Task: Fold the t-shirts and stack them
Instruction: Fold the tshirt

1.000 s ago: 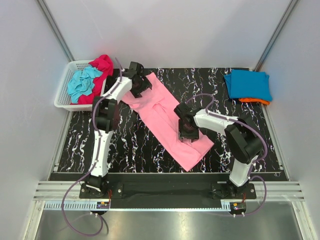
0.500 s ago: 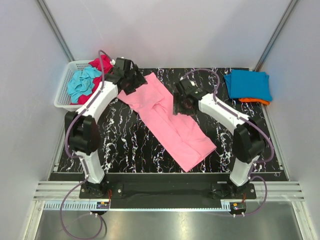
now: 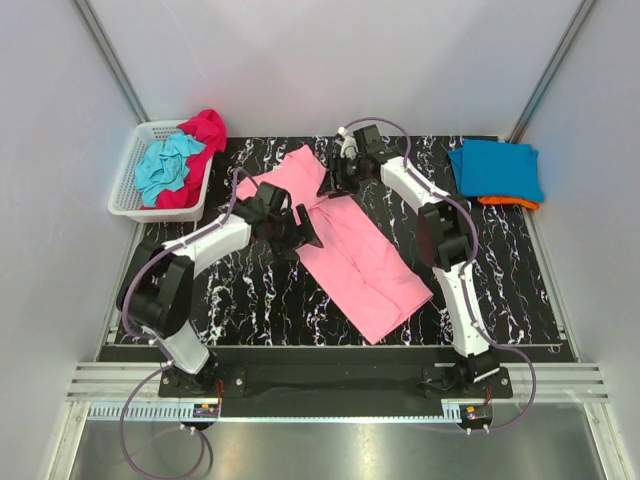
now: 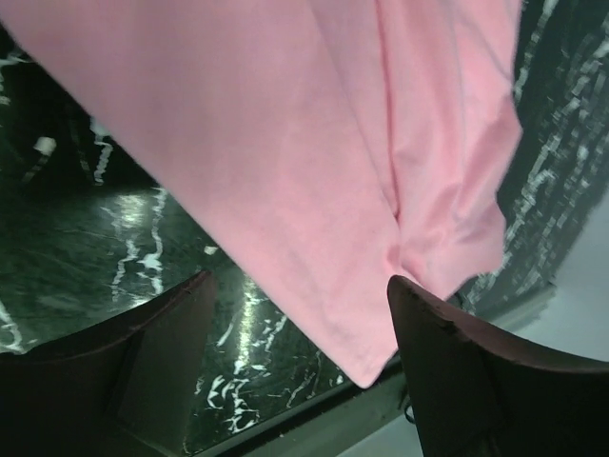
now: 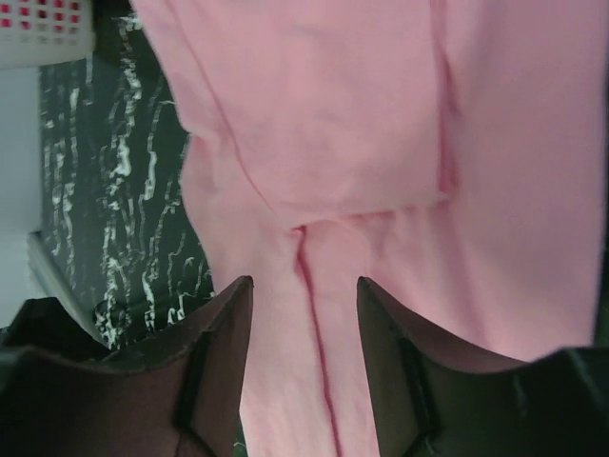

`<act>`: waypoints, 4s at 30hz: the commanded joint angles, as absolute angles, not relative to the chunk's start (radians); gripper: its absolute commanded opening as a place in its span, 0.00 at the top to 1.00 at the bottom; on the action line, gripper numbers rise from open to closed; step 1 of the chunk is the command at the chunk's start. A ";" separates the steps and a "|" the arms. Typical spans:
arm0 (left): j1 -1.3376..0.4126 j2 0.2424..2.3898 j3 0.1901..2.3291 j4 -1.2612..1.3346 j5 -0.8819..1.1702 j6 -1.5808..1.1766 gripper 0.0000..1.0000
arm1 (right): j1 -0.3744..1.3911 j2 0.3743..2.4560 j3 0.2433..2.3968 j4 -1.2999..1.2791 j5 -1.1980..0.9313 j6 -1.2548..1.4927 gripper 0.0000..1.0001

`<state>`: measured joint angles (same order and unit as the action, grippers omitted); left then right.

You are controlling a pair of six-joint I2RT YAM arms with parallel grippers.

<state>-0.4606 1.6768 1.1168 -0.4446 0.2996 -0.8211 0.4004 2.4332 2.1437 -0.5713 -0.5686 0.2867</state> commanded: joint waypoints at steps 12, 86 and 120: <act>-0.652 1.758 1.135 -0.061 0.528 -0.933 0.21 | 0.408 2.709 2.525 -0.529 -0.796 0.285 0.48; -0.982 1.709 1.012 -0.026 0.288 -1.029 0.21 | 0.278 2.796 2.611 -0.526 -0.324 0.548 0.54; -1.169 1.730 0.862 -0.416 0.006 -1.169 0.20 | 0.256 2.789 2.546 -0.503 -0.277 0.684 0.56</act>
